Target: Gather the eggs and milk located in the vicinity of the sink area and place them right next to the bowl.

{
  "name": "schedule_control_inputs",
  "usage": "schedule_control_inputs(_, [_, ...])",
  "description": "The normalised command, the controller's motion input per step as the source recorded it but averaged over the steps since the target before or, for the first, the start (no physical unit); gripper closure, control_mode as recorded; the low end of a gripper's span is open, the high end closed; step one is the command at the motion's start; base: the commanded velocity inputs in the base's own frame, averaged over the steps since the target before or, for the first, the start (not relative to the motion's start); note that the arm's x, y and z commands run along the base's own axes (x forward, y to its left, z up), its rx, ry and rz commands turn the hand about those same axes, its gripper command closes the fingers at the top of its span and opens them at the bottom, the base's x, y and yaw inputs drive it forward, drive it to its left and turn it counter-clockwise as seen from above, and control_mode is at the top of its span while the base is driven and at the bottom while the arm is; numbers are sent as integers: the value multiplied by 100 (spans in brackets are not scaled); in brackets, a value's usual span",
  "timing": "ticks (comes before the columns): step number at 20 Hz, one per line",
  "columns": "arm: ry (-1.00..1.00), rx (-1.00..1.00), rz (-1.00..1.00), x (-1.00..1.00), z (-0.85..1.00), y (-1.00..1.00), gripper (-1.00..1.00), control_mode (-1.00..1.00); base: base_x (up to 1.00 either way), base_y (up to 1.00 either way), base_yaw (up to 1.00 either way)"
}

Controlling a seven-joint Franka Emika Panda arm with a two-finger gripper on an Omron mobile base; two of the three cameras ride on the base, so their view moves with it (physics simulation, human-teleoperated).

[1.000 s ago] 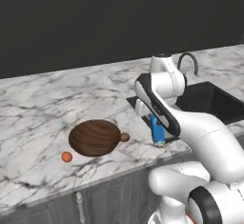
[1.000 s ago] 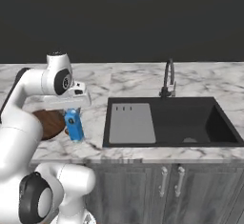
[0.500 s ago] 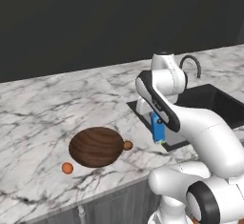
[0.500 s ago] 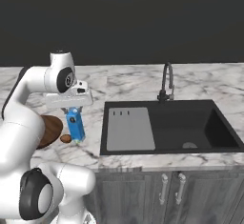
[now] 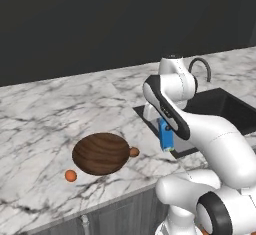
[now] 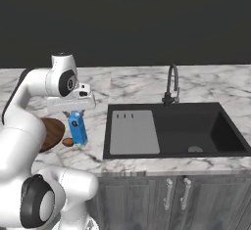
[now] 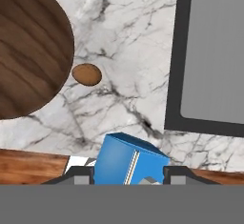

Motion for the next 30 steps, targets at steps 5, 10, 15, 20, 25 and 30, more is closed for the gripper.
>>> schedule_control_inputs(5, [0,1,0,1,0,1,100,-100,0,0,0])
schedule_control_inputs(10, [-1,3,13,31,-7,18,100,-100,0,0,0])
schedule_control_inputs(15, [-5,0,7,50,-1,32,100,-100,0,0,0])
schedule_control_inputs(20, [0,0,10,61,0,23,100,-100,0,0,0])
schedule_control_inputs(25, [0,0,1,31,-9,3,100,-100,0,0,0])
schedule_control_inputs(30, [0,8,0,23,-24,1,100,-100,0,0,0])
